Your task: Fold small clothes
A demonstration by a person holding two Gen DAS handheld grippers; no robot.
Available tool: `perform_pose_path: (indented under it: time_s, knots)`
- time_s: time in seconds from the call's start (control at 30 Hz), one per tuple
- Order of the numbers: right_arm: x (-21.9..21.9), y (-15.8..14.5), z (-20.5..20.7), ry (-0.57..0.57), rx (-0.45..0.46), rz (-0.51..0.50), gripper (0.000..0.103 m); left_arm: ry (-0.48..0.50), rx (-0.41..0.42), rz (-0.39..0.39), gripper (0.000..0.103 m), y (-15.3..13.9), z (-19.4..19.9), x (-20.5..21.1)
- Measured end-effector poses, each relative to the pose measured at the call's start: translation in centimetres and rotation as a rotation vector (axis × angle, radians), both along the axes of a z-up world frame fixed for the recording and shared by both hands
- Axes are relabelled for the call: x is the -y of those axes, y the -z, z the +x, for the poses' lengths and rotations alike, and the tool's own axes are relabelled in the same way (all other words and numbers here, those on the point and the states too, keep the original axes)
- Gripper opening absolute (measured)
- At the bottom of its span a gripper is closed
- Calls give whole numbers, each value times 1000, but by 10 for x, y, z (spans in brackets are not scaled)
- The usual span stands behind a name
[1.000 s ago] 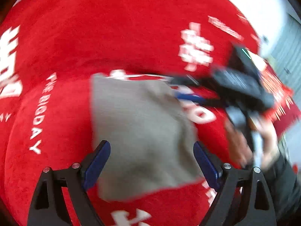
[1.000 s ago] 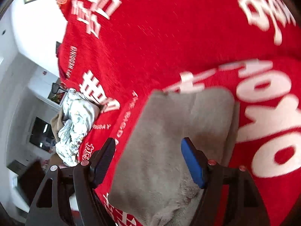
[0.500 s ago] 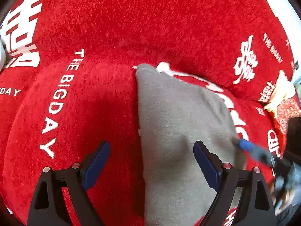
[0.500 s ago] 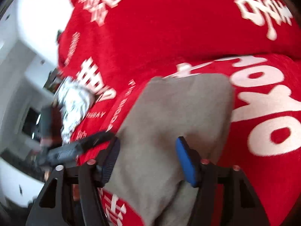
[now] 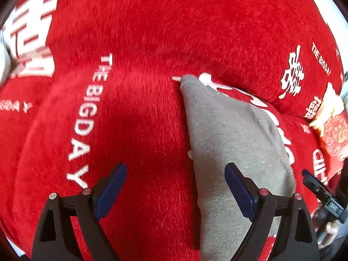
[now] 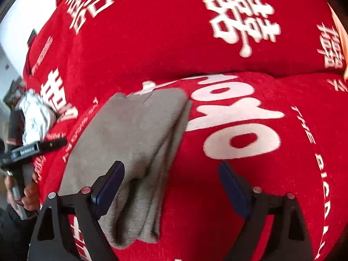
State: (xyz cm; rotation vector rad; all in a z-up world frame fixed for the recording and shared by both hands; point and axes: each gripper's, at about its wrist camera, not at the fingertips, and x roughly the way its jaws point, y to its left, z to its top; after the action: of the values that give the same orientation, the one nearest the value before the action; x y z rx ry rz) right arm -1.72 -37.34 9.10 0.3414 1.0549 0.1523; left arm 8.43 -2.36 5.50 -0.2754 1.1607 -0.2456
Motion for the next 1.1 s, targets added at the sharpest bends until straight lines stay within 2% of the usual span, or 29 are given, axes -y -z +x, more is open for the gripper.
perform_pose_path:
  time_s: [0.1,0.2,0.3,0.37,0.4,0.43,0.47,0.5,0.63,0.83,1.1]
  knots:
    - [12,6,10,51,-25,135,91,60,-38,-61,92,10,6,13]
    - [2,24,26,58,-67,197,91,124,-88,-128,92,22,11,37]
    - [-14,52,46,57,-138,254,90,160,-121,-146,92,33,17,57]
    - [-24,65,51,52,-160,285,86,186,-141,-162,92,40,21,68]
    - [-30,65,55,46,-130,271,81,187,-145,-156,92,44,25,71]
    - [-36,68,61,22,-139,268,68,187,-145,-155,92,46,28,74]
    - [-39,70,64,21,-142,269,62,188,-142,-151,91,47,31,75]
    - [-40,71,66,17,-140,274,56,190,-135,-141,85,46,33,76]
    - [-43,72,69,9,-131,269,51,217,-94,-127,69,41,32,78]
    - [-55,62,68,8,-98,191,47,237,-16,-71,56,31,24,85]
    - [-70,42,68,-15,-71,89,45,243,22,-34,51,21,17,85]
